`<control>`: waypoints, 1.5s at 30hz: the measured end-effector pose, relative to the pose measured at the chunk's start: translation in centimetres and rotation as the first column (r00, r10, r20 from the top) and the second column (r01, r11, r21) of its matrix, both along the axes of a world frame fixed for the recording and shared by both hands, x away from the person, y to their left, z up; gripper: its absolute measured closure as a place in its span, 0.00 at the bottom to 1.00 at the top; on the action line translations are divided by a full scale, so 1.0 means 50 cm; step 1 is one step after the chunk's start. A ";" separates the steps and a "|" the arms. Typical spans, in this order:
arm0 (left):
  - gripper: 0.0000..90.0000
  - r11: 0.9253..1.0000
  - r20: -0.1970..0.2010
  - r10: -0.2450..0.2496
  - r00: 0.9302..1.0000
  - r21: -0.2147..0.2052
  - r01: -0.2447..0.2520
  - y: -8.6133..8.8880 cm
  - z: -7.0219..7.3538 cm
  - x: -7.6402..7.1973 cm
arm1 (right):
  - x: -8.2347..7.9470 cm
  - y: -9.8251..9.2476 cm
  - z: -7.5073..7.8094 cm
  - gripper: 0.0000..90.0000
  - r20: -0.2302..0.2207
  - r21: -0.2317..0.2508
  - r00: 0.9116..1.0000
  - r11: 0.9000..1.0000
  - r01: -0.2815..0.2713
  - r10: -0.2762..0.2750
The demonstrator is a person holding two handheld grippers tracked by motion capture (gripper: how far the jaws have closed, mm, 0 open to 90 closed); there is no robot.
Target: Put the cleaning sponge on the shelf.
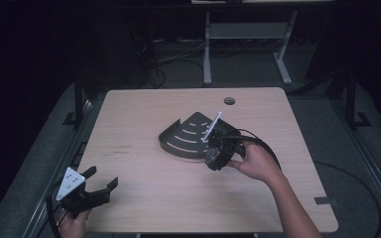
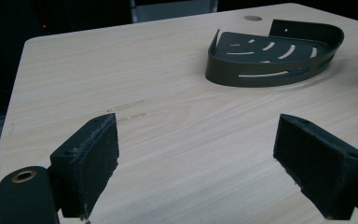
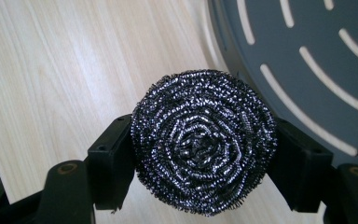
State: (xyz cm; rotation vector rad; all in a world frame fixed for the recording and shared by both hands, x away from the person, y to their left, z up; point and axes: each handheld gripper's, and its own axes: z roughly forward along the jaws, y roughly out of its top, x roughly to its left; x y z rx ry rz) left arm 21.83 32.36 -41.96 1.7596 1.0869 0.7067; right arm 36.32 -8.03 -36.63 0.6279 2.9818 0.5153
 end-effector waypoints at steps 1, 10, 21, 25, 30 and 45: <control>0.15 1.000 0.000 0.000 1.000 0.001 0.000 -0.001 0.000 0.000 | 0.003 0.001 0.002 0.33 -0.006 0.005 1.000 1.000 0.002 -0.002; 0.15 1.000 0.001 0.000 1.000 0.000 0.000 0.000 0.000 0.000 | 0.032 0.013 0.011 0.33 -0.012 -0.005 1.000 1.000 0.011 -0.011; 0.15 1.000 0.005 0.001 1.000 -0.002 -0.001 0.001 0.001 0.000 | 0.070 0.036 0.012 0.33 -0.026 -0.023 0.999 1.000 0.017 -0.018; 0.15 1.000 0.004 0.001 1.000 -0.003 -0.001 0.001 0.001 0.001 | 0.084 0.044 0.010 0.33 -0.034 -0.027 0.999 0.999 0.025 -0.026; 0.15 1.000 0.007 0.001 1.000 -0.001 -0.001 0.002 0.002 0.001 | 0.106 0.050 0.010 0.33 -0.047 -0.016 0.998 0.999 0.042 -0.043; 0.15 1.000 0.008 -0.002 1.000 -0.001 0.002 0.000 0.003 0.001 | 0.154 0.068 -0.006 0.33 -0.065 -0.020 0.994 0.996 0.082 -0.083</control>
